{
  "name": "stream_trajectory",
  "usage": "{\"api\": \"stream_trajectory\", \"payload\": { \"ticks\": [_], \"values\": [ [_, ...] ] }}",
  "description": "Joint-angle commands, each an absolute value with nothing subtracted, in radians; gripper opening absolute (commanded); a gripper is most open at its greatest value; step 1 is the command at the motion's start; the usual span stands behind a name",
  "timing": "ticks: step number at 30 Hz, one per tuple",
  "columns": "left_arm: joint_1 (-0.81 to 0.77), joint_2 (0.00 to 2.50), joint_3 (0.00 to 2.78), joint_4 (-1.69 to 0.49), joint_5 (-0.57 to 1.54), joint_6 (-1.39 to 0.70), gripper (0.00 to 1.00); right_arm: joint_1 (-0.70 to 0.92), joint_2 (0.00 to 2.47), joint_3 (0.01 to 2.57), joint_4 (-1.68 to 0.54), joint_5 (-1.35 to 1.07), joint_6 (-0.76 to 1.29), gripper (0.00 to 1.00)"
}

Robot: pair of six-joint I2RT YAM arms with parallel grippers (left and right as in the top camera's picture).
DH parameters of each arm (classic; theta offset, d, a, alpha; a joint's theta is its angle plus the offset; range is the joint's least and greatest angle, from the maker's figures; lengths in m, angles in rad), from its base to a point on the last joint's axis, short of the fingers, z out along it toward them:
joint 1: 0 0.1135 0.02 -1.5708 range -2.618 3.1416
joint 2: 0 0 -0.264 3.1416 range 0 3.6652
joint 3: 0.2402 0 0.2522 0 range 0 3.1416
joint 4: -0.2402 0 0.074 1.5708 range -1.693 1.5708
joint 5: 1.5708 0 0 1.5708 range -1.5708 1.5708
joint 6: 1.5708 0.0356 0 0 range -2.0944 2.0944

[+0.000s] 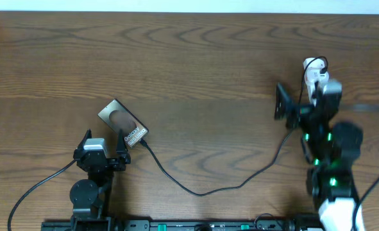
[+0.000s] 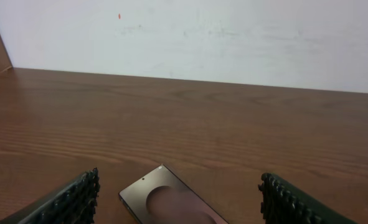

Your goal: Plug charger to phone and switch on socket

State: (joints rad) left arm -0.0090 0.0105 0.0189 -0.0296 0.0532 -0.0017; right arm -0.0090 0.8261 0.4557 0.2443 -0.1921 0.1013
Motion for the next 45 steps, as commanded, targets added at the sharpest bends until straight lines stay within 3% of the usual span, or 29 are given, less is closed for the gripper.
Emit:
{"api": "stream_trajectory", "payload": {
  "ticks": [1,12,23,45],
  "values": [
    [-0.013,0.004,0.005,-0.068,0.04,0.007,0.81,-0.004,0.688,0.311,0.282,-0.147,0.088,0.99],
    [-0.013,0.004,0.005,-0.068,0.04,0.007,0.81,0.004,0.356,0.011,0.288,-0.089,0.088,0.99],
    [-0.013,0.004,0.005,-0.068,0.04,0.007,0.81,0.02,0.017,0.006,-0.077,-0.005,0.081,0.99],
    [-0.013,0.004,0.005,-0.068,0.04,0.007,0.81,0.02,0.006,0.006,-0.076,-0.006,0.081,0.99]
  ]
}}
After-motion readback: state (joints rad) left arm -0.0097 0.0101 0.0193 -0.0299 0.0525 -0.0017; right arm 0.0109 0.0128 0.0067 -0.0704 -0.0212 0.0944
